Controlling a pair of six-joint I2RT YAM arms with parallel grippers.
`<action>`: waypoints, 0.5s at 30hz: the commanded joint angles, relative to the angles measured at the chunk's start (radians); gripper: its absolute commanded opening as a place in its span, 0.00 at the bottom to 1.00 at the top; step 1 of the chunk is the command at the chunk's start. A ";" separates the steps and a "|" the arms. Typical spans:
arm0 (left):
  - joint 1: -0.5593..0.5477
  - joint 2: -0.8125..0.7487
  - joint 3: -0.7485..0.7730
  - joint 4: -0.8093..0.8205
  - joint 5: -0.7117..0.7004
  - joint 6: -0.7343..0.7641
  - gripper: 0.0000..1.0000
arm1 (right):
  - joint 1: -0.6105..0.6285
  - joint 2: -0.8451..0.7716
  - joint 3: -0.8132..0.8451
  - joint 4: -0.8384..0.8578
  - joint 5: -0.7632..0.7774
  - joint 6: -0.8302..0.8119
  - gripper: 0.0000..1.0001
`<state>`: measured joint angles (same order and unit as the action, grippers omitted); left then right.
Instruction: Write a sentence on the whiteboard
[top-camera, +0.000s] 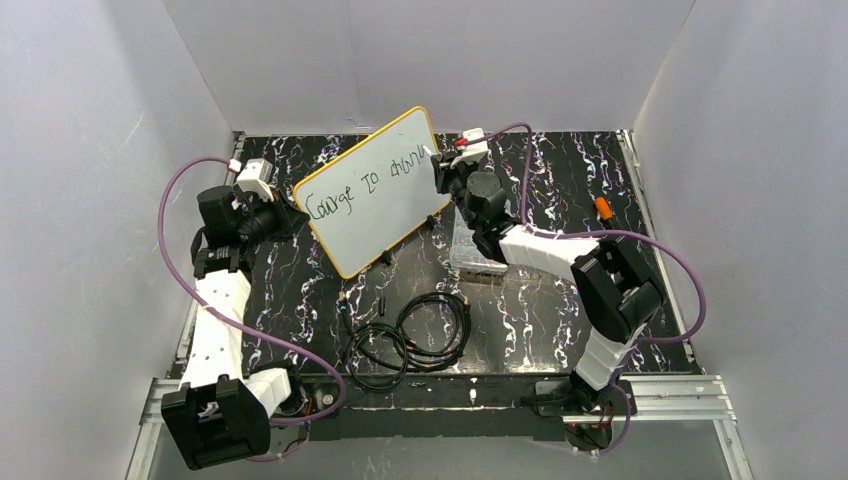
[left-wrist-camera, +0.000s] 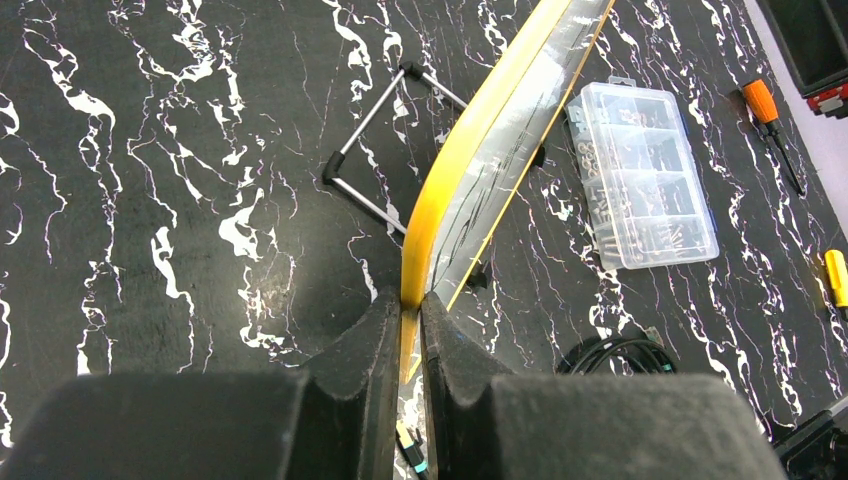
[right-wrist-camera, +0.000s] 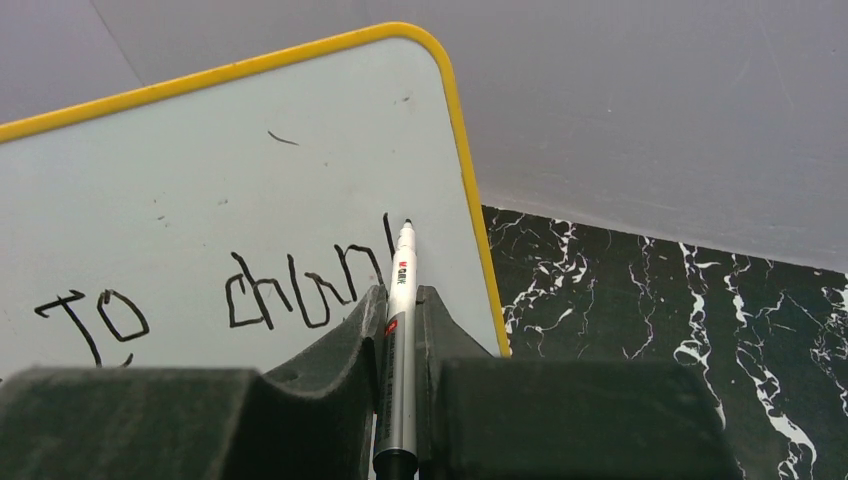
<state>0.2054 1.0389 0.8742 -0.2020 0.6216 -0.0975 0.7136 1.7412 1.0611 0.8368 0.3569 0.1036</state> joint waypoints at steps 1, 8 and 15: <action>-0.004 -0.005 0.006 -0.010 0.012 0.002 0.00 | -0.002 0.000 0.059 0.039 -0.018 -0.022 0.01; -0.003 -0.005 0.006 -0.010 0.012 0.001 0.00 | -0.002 0.015 0.052 0.032 -0.025 -0.012 0.01; -0.004 -0.004 0.006 -0.010 0.013 0.000 0.00 | -0.002 0.034 0.034 0.013 0.015 -0.009 0.01</action>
<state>0.2054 1.0389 0.8742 -0.2024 0.6209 -0.0975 0.7136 1.7573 1.0779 0.8375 0.3435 0.1009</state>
